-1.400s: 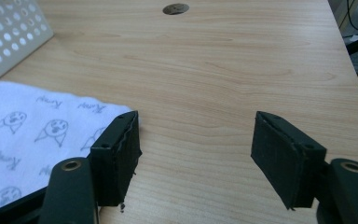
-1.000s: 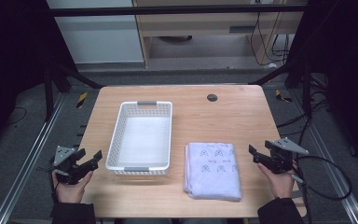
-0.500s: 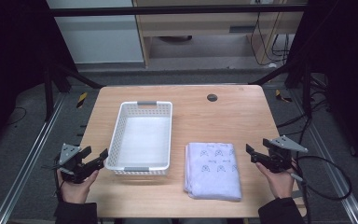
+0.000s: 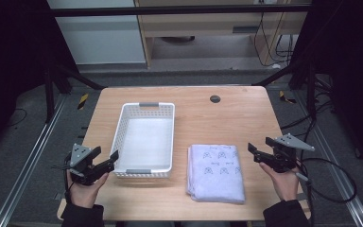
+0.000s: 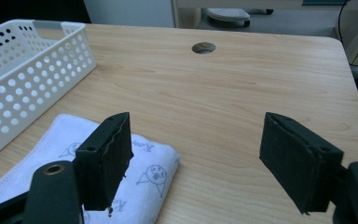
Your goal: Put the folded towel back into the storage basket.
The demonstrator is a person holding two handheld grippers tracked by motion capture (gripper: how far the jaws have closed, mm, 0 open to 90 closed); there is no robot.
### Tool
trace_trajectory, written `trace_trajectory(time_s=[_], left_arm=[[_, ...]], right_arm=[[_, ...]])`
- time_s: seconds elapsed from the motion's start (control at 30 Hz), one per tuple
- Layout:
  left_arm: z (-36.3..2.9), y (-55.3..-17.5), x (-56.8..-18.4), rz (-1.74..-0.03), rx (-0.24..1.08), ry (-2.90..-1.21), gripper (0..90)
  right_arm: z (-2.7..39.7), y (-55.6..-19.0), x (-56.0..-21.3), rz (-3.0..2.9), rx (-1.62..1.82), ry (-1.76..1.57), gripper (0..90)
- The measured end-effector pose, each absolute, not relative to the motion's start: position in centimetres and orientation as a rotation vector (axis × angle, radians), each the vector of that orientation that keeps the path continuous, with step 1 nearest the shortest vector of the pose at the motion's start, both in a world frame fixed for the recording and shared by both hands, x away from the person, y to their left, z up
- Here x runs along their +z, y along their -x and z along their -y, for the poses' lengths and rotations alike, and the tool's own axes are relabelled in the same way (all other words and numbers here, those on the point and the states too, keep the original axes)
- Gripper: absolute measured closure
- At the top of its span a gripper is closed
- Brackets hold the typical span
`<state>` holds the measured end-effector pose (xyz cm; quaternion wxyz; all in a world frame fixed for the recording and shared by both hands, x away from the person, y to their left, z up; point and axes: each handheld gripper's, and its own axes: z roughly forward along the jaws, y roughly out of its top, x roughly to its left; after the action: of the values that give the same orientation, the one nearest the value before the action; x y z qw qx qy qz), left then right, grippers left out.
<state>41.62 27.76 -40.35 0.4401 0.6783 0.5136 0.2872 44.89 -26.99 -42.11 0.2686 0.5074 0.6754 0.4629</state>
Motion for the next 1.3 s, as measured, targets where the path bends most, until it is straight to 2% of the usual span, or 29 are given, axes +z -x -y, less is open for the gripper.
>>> trace_trajectory(time_s=[0.37,0.73,1.3], left_arm=[[-25.7,-42.0,-39.3,-1.229,0.711,-1.706,29.1],[-21.9,-42.2,-37.7,-1.154,0.696,-1.747,29.1],[-16.1,-42.3,-38.5,-1.056,0.602,-1.833,30.9]], right_arm=[[26.7,-45.2,-40.8,-1.851,1.254,-1.34,26.3],[26.0,-45.4,-39.2,-1.861,1.265,-1.288,27.7],[25.1,-45.7,-39.3,-1.892,1.258,-1.277,26.9]])
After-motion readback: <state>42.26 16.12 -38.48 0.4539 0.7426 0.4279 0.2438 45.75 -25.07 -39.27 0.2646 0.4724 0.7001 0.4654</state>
